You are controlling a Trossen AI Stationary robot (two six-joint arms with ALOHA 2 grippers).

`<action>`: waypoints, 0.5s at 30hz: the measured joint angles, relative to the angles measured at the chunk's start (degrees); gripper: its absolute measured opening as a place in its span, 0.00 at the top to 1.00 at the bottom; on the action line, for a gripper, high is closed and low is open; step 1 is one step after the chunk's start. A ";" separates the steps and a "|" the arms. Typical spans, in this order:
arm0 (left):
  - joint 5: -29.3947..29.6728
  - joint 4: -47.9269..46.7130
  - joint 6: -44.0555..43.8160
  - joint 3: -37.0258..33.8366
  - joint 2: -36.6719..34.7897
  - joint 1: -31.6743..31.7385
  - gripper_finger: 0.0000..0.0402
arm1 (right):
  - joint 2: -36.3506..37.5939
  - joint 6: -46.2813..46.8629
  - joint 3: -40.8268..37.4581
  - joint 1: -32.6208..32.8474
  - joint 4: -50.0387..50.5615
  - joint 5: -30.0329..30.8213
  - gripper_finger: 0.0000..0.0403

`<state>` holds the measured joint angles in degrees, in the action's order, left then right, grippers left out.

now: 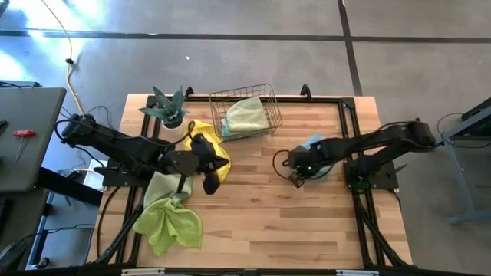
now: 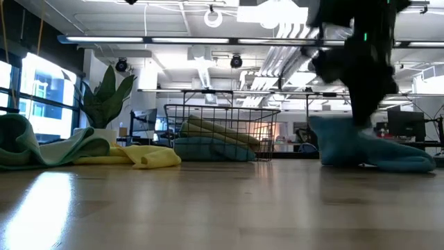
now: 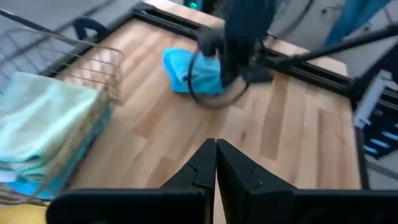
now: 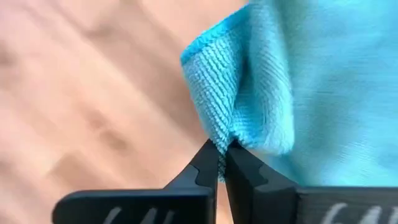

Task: Fold microfiber towels
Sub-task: Fold the blue microfiber cloth

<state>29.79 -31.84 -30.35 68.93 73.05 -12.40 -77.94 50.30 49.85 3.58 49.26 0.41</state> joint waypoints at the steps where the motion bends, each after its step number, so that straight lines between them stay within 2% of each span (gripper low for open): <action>1: -0.50 0.87 0.04 0.06 0.72 0.00 0.99 | 1.64 -0.58 1.83 0.34 0.89 0.01 0.99; 4: -1.39 2.63 1.69 -0.04 2.59 0.00 0.99 | 5.74 -1.69 7.87 1.38 1.28 -0.02 1.00; 8: -3.02 10.10 8.80 0.02 5.20 0.00 0.94 | 8.74 -2.55 15.68 3.37 2.99 -2.03 1.00; 15: -3.71 28.37 23.98 0.16 11.38 0.29 0.75 | 9.32 -3.03 26.52 8.29 5.83 -4.56 1.00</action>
<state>26.07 -3.46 -6.37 69.09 84.43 -12.11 -68.62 47.27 76.37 11.87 55.10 -4.15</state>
